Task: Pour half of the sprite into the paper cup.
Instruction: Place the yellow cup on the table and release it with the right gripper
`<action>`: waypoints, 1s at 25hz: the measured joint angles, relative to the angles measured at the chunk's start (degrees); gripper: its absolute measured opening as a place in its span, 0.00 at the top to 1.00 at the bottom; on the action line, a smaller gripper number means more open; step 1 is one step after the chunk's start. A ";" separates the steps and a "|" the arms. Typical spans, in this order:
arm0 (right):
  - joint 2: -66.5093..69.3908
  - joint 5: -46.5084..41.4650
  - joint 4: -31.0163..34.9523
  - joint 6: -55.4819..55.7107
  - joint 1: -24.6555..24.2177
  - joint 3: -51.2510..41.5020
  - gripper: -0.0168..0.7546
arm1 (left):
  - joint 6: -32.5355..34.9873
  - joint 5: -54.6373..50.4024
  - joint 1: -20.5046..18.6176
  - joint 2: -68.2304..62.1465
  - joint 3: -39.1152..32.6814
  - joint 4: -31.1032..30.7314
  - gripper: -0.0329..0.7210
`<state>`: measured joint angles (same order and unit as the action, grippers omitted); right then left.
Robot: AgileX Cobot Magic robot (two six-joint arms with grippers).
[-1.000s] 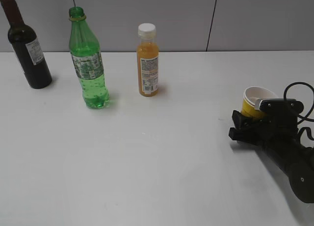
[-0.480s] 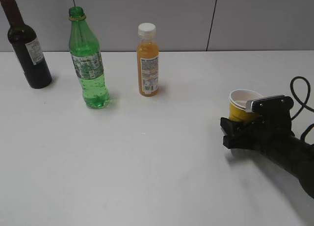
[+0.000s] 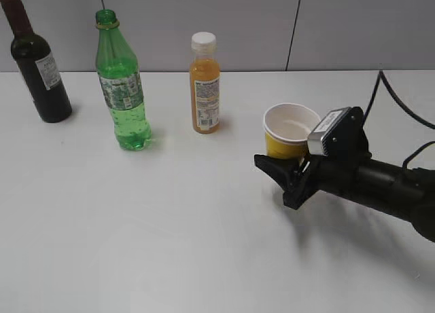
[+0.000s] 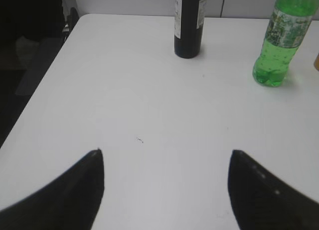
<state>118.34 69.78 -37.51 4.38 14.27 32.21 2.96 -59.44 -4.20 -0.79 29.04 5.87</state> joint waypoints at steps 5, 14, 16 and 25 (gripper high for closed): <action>-0.21 0.00 -10.76 3.81 1.95 5.36 0.40 | 0.00 0.00 0.00 0.00 0.00 0.00 0.17; 0.91 0.00 -21.08 9.81 8.03 14.47 0.40 | 0.00 0.00 0.00 0.00 0.00 0.00 0.17; 2.13 0.00 -22.72 11.10 8.99 16.09 0.40 | 0.00 0.00 0.00 0.00 0.00 0.00 0.17; 10.22 0.00 -29.42 14.99 10.78 24.36 0.40 | 0.00 0.00 0.00 0.00 0.00 0.00 0.17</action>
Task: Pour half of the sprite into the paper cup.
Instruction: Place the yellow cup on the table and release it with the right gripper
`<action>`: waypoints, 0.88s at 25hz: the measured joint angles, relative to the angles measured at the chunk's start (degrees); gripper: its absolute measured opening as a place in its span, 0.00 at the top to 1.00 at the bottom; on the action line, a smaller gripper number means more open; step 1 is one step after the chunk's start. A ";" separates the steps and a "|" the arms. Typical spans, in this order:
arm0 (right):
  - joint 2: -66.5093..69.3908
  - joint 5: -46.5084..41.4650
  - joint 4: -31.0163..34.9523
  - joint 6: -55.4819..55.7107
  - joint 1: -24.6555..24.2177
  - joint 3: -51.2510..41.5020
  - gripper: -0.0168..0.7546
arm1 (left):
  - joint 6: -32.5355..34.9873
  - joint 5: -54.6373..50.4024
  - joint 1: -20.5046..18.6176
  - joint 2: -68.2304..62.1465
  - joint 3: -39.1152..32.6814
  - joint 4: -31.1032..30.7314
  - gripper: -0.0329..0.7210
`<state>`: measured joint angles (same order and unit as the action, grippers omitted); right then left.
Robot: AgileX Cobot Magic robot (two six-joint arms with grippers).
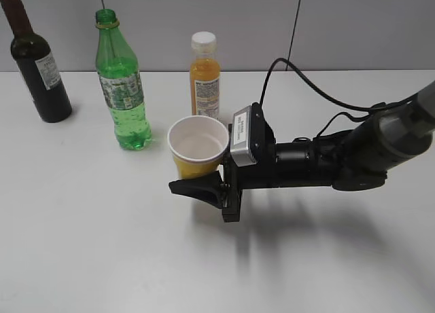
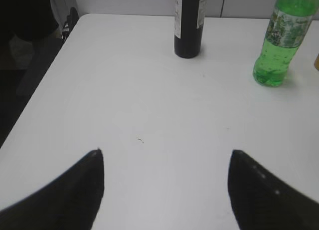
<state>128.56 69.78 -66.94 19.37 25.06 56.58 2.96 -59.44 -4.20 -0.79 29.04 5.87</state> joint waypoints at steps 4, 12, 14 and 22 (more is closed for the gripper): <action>2.98 -0.97 -3.23 1.38 0.00 3.24 0.40 | 0.00 0.00 0.00 0.00 0.00 0.00 0.17; 7.66 -7.58 -3.74 6.94 0.00 11.18 0.41 | 0.00 0.00 0.00 0.00 0.00 0.00 0.17; 8.58 -9.63 -3.68 9.85 0.00 12.62 0.41 | 0.00 0.00 0.00 0.00 0.00 0.00 0.17; 9.70 -10.71 -5.75 11.53 0.00 13.20 0.41 | 0.00 0.00 0.00 0.00 0.00 0.00 0.17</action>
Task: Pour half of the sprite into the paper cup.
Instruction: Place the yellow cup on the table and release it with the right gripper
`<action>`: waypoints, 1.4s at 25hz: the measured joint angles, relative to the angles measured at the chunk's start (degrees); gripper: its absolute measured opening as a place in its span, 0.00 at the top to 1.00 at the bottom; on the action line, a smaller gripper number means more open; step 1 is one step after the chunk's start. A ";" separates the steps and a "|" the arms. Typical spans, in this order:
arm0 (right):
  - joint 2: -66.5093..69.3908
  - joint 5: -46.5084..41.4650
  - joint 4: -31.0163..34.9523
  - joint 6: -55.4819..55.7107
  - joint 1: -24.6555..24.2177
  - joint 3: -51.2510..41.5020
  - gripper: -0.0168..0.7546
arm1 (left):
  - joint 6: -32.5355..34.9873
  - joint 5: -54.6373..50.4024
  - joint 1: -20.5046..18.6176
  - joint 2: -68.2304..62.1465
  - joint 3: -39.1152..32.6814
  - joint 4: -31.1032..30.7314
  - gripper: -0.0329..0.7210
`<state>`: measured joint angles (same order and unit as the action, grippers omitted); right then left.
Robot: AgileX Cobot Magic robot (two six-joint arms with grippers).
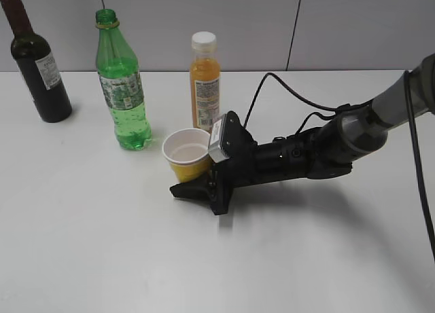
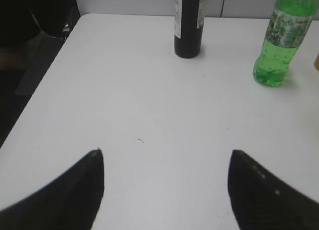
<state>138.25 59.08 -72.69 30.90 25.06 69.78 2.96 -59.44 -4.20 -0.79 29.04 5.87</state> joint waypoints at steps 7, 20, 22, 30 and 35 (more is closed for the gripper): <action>0.00 -0.74 -0.96 0.00 0.00 0.00 0.37 | 0.00 0.00 0.00 0.00 0.00 0.00 0.17; -0.42 -2.50 3.59 0.89 -0.58 -1.96 0.12 | 0.00 0.00 0.00 0.00 0.00 0.00 0.17; -1.35 -2.12 3.66 0.90 -1.27 -3.71 0.12 | 0.00 0.00 0.00 0.00 0.00 0.00 0.17; -5.87 -2.67 1.75 -1.97 -6.65 -10.70 0.12 | 0.00 0.00 0.00 0.00 0.00 0.00 0.17; -9.97 -2.70 1.51 -3.05 -9.66 -15.12 0.13 | 0.00 0.00 0.00 0.00 0.00 0.00 0.17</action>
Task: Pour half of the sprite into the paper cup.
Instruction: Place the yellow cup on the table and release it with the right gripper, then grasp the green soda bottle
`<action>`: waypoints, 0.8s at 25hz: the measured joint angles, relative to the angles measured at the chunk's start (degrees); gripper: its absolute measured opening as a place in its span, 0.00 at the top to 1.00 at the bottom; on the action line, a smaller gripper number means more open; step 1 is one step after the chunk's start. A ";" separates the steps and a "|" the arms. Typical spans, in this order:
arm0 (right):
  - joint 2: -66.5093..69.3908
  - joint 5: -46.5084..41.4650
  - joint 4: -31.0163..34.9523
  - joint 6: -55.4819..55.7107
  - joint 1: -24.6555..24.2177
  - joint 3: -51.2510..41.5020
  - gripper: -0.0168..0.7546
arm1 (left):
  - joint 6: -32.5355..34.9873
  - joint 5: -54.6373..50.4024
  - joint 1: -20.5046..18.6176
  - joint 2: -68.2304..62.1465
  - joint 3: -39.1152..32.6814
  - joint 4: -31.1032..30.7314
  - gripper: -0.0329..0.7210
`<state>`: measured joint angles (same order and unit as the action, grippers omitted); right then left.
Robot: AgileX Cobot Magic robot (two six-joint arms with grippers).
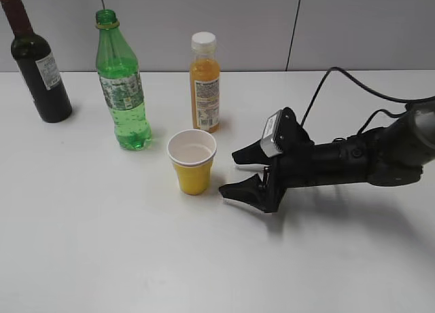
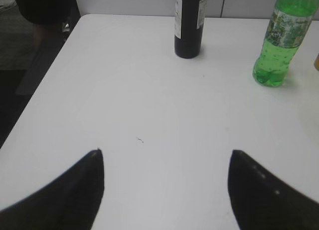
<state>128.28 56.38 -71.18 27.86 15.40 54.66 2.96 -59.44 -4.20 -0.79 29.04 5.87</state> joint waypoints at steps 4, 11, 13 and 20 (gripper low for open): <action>-5.25 -2.39 1.42 0.07 -1.64 -1.94 0.13 | 0.00 0.00 0.00 0.00 0.00 0.00 0.17; -16.20 -15.49 13.98 0.25 -2.63 -2.12 0.15 | 0.00 0.00 0.00 0.00 0.00 0.00 0.17; -18.89 -20.65 19.09 0.25 -2.82 -2.13 0.15 | 0.00 0.00 0.00 0.00 0.00 0.00 0.17; -25.42 -48.08 30.37 0.25 -2.93 2.07 0.17 | 0.00 0.00 0.00 0.00 0.00 0.00 0.17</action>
<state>102.86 8.30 -40.81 28.11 12.47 56.73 2.96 -59.44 -4.20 -0.79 29.04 5.87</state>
